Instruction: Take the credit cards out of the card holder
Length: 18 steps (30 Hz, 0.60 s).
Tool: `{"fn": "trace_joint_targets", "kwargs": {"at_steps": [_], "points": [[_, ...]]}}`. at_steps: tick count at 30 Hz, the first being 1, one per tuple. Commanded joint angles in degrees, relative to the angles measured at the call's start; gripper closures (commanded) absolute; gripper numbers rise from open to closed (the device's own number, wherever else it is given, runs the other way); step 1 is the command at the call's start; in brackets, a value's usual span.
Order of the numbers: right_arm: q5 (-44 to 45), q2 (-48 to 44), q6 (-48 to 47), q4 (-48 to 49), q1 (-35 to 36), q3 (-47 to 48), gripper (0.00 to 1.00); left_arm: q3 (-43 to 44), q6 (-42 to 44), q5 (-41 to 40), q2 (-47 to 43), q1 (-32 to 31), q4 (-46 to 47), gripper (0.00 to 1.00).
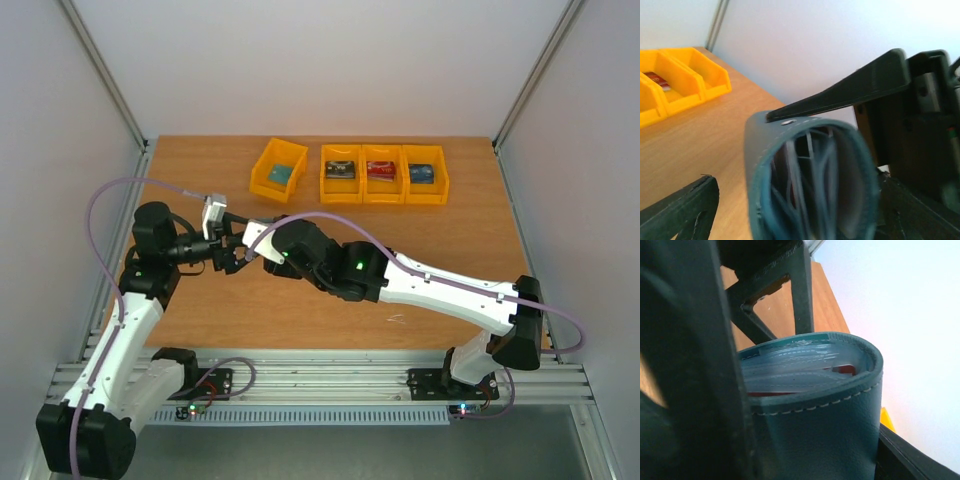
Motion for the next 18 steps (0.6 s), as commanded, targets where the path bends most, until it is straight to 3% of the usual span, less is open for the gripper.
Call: {"fn": "trace_joint_targets", "kwargs": {"at_steps": [1,3,8,10,11,13,16,18], "points": [[-0.7,-0.4,-0.5,1.2,0.4,2.6,0.43,1.8,4.6,-6.7,0.0,-0.8,-2.7,0.21],[-1.1,-0.5,-1.1,1.0,0.4,2.5,0.43,1.7,5.1,-6.0,0.2,-1.2,-2.6,0.47],[-1.0,-1.1,-2.0,2.7,0.4,1.4,0.43,-0.1,4.6,-1.3,-0.1,-2.4,0.6,0.97],[-0.5,-1.9,-2.3,3.9,0.2,0.5,0.41,-0.8,1.7,-0.4,-0.5,-2.4,5.7,1.00],[-0.3,-2.5,-2.3,4.3,0.0,0.2,0.35,-0.9,0.9,-0.4,-0.8,-2.4,7.3,1.00],[-0.6,-3.7,-1.1,3.7,-1.3,0.1,0.03,-1.6,-2.2,-2.6,-1.7,-2.4,11.5,1.00],[-9.6,-7.2,6.5,-3.6,-6.3,3.1,0.01,-1.3,-8.0,-9.3,-2.9,-2.2,18.1,1.00],[-23.8,-10.9,12.8,-6.8,-14.5,4.0,0.01,0.5,-11.6,-11.5,-2.8,-2.1,22.7,1.00]]}}
